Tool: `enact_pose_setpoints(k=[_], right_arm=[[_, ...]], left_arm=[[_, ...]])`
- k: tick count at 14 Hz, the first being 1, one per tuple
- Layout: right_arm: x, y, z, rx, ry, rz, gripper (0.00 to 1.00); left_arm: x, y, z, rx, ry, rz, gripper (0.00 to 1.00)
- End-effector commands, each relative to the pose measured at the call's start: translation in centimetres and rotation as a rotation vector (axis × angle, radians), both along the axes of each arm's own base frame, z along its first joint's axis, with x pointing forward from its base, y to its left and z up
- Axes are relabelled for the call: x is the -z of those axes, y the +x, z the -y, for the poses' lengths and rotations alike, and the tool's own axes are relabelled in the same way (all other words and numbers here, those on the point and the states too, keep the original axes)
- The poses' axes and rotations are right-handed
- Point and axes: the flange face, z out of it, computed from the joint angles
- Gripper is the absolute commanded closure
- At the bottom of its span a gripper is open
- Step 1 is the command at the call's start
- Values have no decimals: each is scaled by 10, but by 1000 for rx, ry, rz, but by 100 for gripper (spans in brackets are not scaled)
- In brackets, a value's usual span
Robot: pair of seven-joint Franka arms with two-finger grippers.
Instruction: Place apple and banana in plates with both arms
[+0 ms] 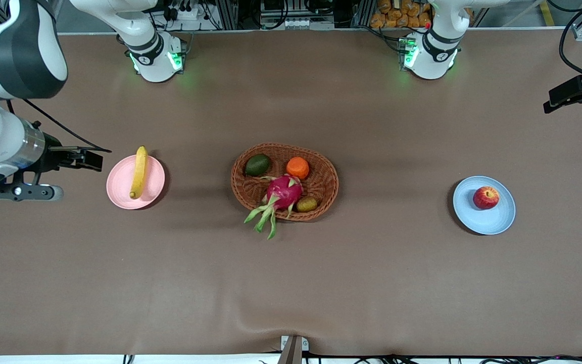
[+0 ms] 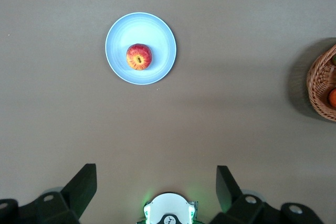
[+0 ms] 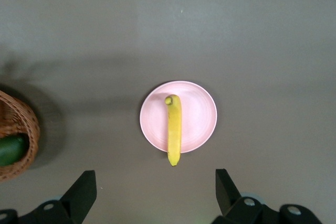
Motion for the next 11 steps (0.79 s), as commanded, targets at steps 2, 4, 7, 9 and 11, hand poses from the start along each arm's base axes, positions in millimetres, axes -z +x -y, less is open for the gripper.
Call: enact_pose_setpoints(k=[2,4,7,9,11], right_arm=[[-26,-5,-8,32,10,36,0],[-58,-20,3,37,41,80,0],[-99,-59,28,43,45,119,0],[-116,-90,52,48,47,146,0],[-125,-106,65,50,46,153,0]], left_arm=[[-4,0,2,-7,4,12,0],[-4,0,2,-5,4,12,0],[-4,0,2,-5,4,12,0],[-4,0,2,-5,4,10,0],[-4,0,4,-4,7,13,0]])
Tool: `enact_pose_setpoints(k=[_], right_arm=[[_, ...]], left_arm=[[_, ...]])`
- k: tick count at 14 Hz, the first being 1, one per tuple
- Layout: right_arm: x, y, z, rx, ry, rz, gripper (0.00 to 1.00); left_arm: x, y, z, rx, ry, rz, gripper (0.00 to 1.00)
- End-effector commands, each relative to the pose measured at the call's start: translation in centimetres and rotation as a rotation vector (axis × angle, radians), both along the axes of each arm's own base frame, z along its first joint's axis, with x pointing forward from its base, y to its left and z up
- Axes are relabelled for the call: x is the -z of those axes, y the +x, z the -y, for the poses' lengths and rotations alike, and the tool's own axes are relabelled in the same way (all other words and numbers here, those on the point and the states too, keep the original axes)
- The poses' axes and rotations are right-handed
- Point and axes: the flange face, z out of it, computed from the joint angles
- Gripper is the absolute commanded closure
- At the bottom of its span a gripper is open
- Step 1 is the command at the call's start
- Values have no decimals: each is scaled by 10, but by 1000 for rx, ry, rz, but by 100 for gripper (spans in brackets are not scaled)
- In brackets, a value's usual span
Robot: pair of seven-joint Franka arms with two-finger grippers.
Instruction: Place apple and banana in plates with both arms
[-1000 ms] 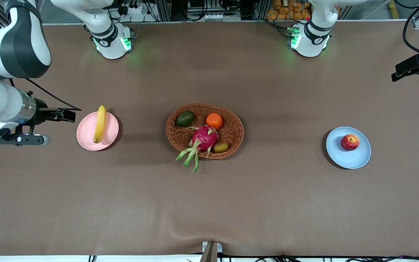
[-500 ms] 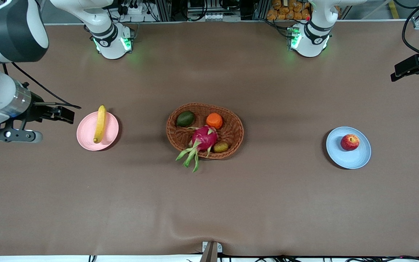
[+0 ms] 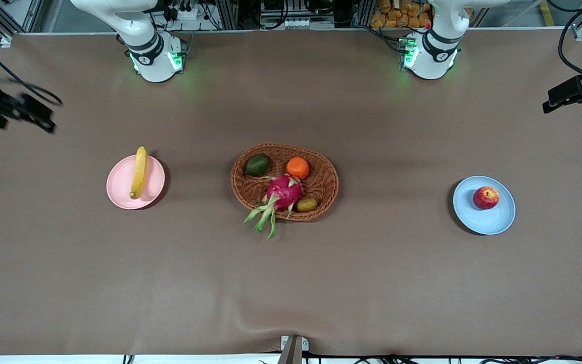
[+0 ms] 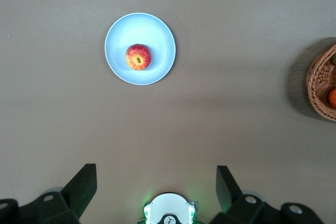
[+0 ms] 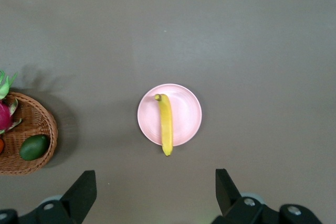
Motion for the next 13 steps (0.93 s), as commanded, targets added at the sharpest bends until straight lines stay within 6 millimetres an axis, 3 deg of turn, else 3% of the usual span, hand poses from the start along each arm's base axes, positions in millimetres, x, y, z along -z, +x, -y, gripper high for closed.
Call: enact_pose_setpoints(k=[1,4,13], right_arm=[[-1,-31,17,-34,16,4,0],[0,-36,32,-41,46,0,0],[7,-43,29,-52,46,-9,0]], left_arm=[[-4,0,2,-7,19,12,0],[-4,1,0,-9,35,15,0],[-3,2,5,2,30,15,0]])
